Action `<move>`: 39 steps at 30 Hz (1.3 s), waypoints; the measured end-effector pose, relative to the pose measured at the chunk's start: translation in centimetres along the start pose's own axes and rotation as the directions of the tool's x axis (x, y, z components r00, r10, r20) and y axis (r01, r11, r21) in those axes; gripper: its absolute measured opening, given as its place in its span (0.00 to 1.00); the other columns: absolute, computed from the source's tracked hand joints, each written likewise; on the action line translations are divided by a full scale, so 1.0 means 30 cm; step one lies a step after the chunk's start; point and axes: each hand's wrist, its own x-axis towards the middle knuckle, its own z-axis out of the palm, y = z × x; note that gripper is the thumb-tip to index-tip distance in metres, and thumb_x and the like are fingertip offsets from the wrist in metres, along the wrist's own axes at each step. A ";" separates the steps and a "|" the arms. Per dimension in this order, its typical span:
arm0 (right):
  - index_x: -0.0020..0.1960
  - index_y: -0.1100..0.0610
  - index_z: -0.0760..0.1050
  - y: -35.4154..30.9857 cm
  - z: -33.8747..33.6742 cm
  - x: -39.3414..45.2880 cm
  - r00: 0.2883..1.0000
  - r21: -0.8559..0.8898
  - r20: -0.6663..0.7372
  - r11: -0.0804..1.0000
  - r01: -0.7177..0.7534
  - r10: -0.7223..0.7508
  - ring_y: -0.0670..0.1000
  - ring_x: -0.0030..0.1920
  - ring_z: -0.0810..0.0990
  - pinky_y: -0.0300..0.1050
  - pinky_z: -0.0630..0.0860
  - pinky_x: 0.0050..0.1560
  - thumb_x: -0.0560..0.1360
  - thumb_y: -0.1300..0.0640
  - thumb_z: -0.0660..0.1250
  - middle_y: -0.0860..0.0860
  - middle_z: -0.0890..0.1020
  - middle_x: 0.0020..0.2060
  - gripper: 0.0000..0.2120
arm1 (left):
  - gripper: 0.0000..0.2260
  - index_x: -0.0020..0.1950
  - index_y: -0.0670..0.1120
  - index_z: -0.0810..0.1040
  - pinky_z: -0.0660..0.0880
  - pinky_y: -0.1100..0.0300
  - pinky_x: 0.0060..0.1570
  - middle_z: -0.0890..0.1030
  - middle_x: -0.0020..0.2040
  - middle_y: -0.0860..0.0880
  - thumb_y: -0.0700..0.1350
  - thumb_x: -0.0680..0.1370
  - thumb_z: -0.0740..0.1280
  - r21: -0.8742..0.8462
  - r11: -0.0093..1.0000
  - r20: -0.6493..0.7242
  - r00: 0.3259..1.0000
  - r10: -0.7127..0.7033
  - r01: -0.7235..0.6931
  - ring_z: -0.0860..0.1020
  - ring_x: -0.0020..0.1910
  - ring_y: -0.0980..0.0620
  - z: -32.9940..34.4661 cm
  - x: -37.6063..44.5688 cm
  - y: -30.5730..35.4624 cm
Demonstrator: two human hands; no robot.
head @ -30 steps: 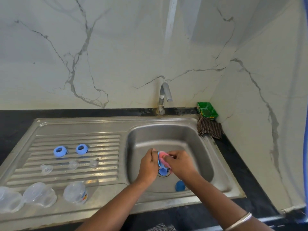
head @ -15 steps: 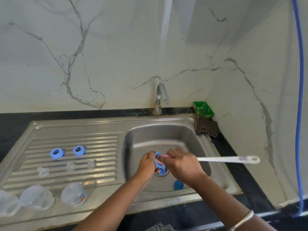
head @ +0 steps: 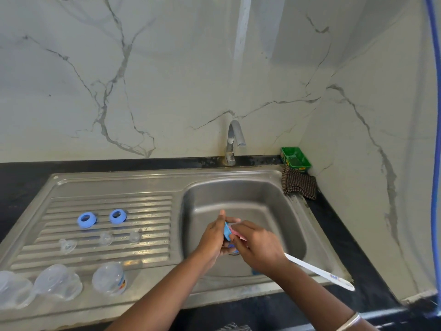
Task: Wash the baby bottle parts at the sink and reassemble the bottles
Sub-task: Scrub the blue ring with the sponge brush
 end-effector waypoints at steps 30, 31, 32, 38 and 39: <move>0.63 0.36 0.78 -0.064 -0.078 0.057 0.994 0.027 -0.105 0.999 0.041 -0.038 0.45 0.48 0.80 0.44 0.78 0.37 0.79 0.49 0.66 0.38 0.80 0.54 0.15 | 0.17 0.42 0.43 0.73 0.55 0.67 0.19 0.65 0.28 0.48 0.49 0.84 0.54 -0.231 0.957 -0.156 0.964 -0.215 0.176 0.59 0.20 0.57 0.053 -0.018 0.073; 0.62 0.37 0.79 -0.064 -0.077 0.043 0.988 -0.006 -0.132 0.996 0.086 -0.086 0.46 0.46 0.81 0.43 0.78 0.34 0.78 0.50 0.67 0.39 0.80 0.53 0.14 | 0.16 0.43 0.42 0.75 0.55 0.67 0.19 0.66 0.27 0.48 0.47 0.84 0.53 -0.249 0.952 -0.153 0.963 -0.221 0.179 0.59 0.19 0.57 0.048 -0.014 0.071; 0.61 0.38 0.79 -0.063 -0.074 0.030 0.977 -0.041 -0.160 0.990 0.133 -0.138 0.47 0.44 0.81 0.42 0.77 0.30 0.78 0.50 0.68 0.40 0.80 0.53 0.14 | 0.16 0.42 0.42 0.75 0.54 0.67 0.18 0.67 0.27 0.48 0.45 0.83 0.52 -0.259 0.949 -0.144 0.964 -0.224 0.182 0.59 0.19 0.57 0.042 -0.011 0.070; 0.61 0.35 0.76 -0.057 -0.051 0.006 0.983 -0.046 -0.159 0.995 0.084 -0.090 0.46 0.40 0.82 0.40 0.76 0.31 0.73 0.44 0.67 0.41 0.81 0.49 0.17 | 0.22 0.39 0.45 0.73 0.57 0.69 0.18 0.67 0.25 0.49 0.57 0.85 0.52 -0.218 0.942 -0.113 0.952 -0.285 0.256 0.62 0.19 0.57 0.031 -0.024 0.065; 0.62 0.35 0.74 -0.062 -0.044 0.011 0.989 0.017 -0.141 0.999 0.034 -0.032 0.45 0.41 0.82 0.40 0.77 0.34 0.73 0.43 0.65 0.41 0.81 0.47 0.17 | 0.23 0.39 0.46 0.73 0.57 0.68 0.18 0.67 0.25 0.50 0.59 0.84 0.52 -0.198 0.944 -0.104 0.952 -0.288 0.264 0.63 0.20 0.57 0.035 -0.028 0.068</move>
